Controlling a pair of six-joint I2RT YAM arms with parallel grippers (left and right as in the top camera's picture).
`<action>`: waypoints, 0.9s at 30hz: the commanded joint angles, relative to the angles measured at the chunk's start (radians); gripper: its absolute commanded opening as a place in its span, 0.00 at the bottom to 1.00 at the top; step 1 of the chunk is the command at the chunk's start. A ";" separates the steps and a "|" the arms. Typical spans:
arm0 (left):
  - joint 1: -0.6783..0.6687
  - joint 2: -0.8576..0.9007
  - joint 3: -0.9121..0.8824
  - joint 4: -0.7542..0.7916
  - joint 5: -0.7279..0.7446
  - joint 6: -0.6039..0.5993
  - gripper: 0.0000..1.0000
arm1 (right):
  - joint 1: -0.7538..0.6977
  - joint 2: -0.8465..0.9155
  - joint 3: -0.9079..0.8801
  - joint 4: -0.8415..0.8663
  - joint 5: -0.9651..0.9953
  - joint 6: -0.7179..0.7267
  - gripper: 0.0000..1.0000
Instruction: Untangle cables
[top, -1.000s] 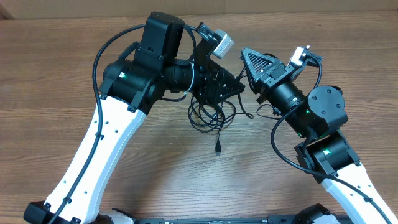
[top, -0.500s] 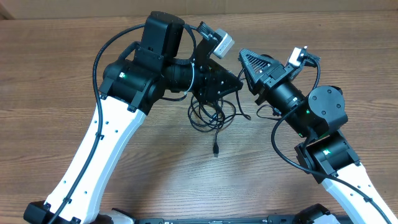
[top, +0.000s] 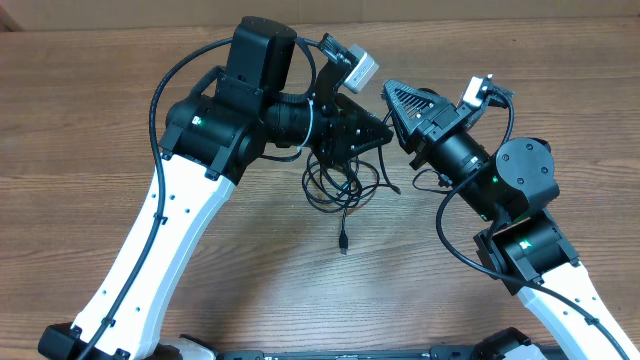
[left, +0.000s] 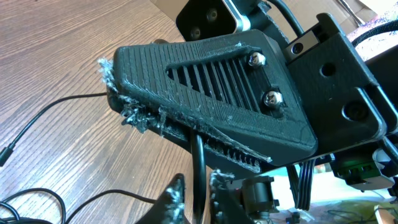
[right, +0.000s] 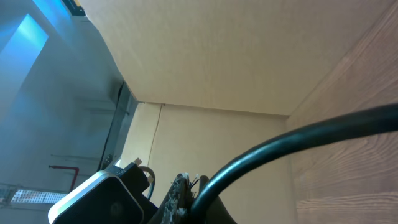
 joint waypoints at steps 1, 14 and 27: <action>-0.002 0.000 0.002 0.003 0.014 0.023 0.08 | -0.004 -0.005 0.020 0.012 -0.024 0.004 0.04; -0.003 -0.007 0.002 0.044 -0.035 -0.167 0.04 | -0.064 -0.006 0.020 -0.031 -0.004 -0.205 0.83; -0.003 -0.024 0.004 0.470 0.082 -0.592 0.04 | -0.409 -0.020 0.020 -0.427 -0.004 -0.457 1.00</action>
